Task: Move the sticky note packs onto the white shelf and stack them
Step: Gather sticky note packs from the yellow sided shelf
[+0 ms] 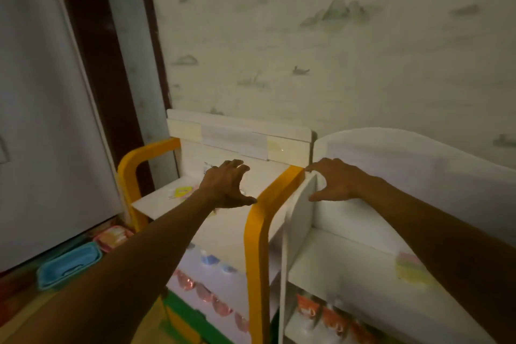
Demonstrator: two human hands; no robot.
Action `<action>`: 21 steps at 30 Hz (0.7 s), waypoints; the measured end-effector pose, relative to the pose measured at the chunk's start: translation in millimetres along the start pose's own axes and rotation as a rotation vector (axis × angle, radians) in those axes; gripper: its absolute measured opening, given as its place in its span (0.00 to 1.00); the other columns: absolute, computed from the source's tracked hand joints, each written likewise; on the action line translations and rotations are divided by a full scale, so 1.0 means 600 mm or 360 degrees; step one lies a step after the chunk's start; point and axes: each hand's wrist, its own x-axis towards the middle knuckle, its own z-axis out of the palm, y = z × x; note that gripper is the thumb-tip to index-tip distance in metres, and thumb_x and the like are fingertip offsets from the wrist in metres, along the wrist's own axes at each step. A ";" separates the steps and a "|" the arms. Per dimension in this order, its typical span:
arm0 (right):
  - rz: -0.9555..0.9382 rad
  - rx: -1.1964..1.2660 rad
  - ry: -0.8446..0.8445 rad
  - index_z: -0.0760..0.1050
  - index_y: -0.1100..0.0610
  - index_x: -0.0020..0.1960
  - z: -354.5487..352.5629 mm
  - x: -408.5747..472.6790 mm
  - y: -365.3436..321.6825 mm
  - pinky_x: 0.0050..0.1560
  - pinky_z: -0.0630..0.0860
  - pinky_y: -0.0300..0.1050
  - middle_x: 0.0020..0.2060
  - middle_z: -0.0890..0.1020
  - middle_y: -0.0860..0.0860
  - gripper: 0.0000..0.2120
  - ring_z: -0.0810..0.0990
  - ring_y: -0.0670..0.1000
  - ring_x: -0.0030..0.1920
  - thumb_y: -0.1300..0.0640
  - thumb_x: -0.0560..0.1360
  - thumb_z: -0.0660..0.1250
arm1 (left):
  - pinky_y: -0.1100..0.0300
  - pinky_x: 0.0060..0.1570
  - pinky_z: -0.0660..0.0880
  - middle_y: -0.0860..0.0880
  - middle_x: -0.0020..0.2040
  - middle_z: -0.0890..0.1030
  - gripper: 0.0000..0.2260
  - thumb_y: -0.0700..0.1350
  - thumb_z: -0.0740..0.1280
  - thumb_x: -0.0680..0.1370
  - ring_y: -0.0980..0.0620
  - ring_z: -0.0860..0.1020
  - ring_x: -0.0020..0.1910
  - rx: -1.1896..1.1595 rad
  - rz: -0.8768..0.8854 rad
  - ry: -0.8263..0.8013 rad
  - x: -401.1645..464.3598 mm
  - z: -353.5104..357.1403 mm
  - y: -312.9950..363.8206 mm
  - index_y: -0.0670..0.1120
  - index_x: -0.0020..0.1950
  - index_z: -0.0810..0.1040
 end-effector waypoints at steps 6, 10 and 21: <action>-0.0050 0.0039 -0.0045 0.58 0.45 0.75 0.022 0.087 -0.144 0.67 0.68 0.54 0.72 0.65 0.52 0.40 0.65 0.56 0.70 0.37 0.70 0.70 | 0.48 0.69 0.63 0.49 0.77 0.58 0.41 0.68 0.67 0.69 0.47 0.60 0.75 0.0058 -0.0148 -0.0063 -0.074 -0.004 -0.179 0.51 0.76 0.59; -0.0119 0.0003 -0.0040 0.57 0.45 0.75 0.040 0.148 -0.220 0.68 0.67 0.54 0.74 0.62 0.51 0.40 0.63 0.56 0.72 0.36 0.70 0.69 | 0.46 0.71 0.62 0.48 0.77 0.58 0.42 0.68 0.67 0.69 0.46 0.59 0.75 0.0056 -0.0274 -0.0112 -0.101 -0.003 -0.274 0.50 0.76 0.58; -0.0344 -0.0024 0.0012 0.60 0.46 0.74 0.091 0.386 -0.361 0.65 0.69 0.54 0.70 0.67 0.52 0.39 0.66 0.56 0.69 0.36 0.69 0.71 | 0.49 0.67 0.65 0.48 0.77 0.59 0.40 0.67 0.68 0.70 0.46 0.61 0.74 0.0100 -0.0419 -0.0105 -0.044 0.050 -0.466 0.51 0.76 0.59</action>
